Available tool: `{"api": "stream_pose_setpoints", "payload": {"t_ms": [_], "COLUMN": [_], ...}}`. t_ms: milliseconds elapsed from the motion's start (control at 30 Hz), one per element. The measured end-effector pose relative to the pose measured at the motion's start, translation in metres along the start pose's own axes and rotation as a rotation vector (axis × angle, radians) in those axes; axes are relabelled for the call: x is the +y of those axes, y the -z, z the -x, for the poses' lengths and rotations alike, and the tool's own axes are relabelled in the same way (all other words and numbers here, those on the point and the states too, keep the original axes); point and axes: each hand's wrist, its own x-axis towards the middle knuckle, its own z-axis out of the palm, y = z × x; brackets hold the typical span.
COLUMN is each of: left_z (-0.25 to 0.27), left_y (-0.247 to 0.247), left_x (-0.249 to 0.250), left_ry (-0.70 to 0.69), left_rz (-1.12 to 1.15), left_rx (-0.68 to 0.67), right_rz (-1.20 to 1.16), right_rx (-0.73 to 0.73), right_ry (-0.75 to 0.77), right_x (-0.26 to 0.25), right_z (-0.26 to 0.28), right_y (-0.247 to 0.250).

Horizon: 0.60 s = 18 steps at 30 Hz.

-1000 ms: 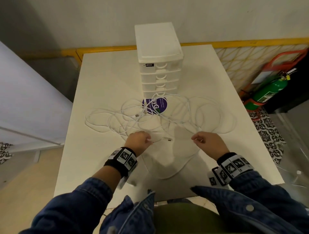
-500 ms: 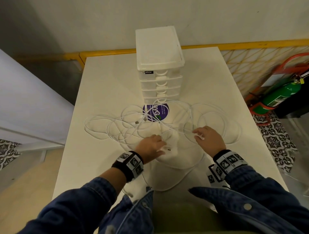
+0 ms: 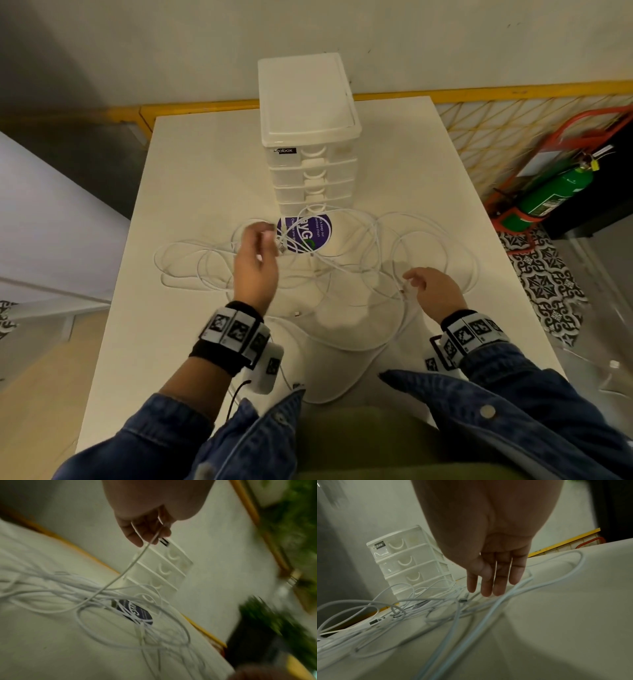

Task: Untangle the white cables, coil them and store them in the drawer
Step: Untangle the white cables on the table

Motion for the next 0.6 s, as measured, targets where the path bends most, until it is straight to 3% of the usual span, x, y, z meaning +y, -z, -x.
{"api": "stream_pose_setpoints", "payload": {"t_ms": [67, 100, 167, 300, 433, 533, 600], "left_z": [-0.012, -0.018, -0.026, -0.035, -0.044, -0.051, -0.056], "left_y": [0.013, 0.02, 0.031, 0.032, 0.021, 0.014, 0.013], "left_x": [-0.01, -0.019, -0.038, -0.063, -0.068, -0.07, -0.072], "left_ry": [0.211, 0.319, 0.462, 0.468, 0.417, 0.37, 0.376], "left_rz": [-0.029, -0.081, -0.219, -0.459, -0.56, -0.633, -0.648], "left_rx": [0.169, 0.185, 0.092, -0.192, -0.283, -0.304, -0.317], "right_rz": [0.008, 0.012, 0.001, 0.0, 0.003, 0.045, 0.026], "right_rx": [0.0, 0.005, 0.027, 0.052, 0.014, -0.026, 0.04], "right_ry": [0.014, 0.033, 0.109, 0.319, 0.48, 0.482, 0.398], "right_x": [0.0, -0.003, -0.014, -0.051, -0.094, -0.118, -0.127], "right_z": [0.003, 0.004, 0.004, -0.005, -0.024, -0.039, -0.053], "right_y": [-0.002, -0.004, -0.006, -0.01, -0.022, -0.033, -0.033]}}
